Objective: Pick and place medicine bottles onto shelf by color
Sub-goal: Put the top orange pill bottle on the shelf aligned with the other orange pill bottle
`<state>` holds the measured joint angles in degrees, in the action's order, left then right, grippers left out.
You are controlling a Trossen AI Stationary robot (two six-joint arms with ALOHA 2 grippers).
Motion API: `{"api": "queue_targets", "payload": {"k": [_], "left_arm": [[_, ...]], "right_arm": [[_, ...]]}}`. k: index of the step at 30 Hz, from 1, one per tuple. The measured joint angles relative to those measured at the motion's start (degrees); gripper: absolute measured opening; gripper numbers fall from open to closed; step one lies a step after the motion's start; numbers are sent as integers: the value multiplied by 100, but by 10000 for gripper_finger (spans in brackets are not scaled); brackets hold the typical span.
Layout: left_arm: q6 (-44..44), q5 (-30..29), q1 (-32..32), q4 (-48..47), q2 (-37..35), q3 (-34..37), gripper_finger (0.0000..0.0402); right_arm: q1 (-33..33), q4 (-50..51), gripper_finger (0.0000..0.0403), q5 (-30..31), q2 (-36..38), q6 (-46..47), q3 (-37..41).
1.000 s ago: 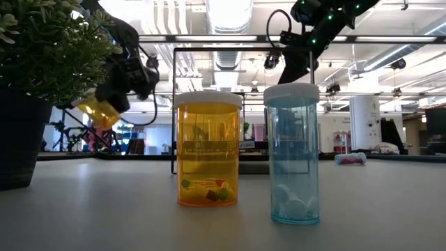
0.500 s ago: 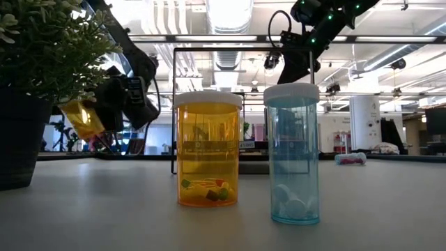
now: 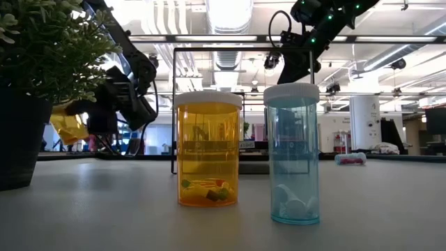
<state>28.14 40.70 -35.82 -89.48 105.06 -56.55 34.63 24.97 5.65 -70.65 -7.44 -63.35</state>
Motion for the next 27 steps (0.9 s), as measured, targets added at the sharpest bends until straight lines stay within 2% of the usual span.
{"api": "queue_targets", "payload": {"k": [2, 8, 18, 27], "left_arm": [[51, 231, 6, 49, 42, -9, 193], [581, 218, -38, 176, 254, -9, 193], [752, 212, -38, 1051, 376, -28, 193], [767, 211, -38, 1083, 372, -22, 193]], "right_arm": [[0, 0, 171, 2, 0, 0, 0], [1, 0, 171, 1, 0, 0, 0], [2, 0, 171, 2, 0, -1, 0], [0, 0, 171, 2, 0, -2, 2]]}}
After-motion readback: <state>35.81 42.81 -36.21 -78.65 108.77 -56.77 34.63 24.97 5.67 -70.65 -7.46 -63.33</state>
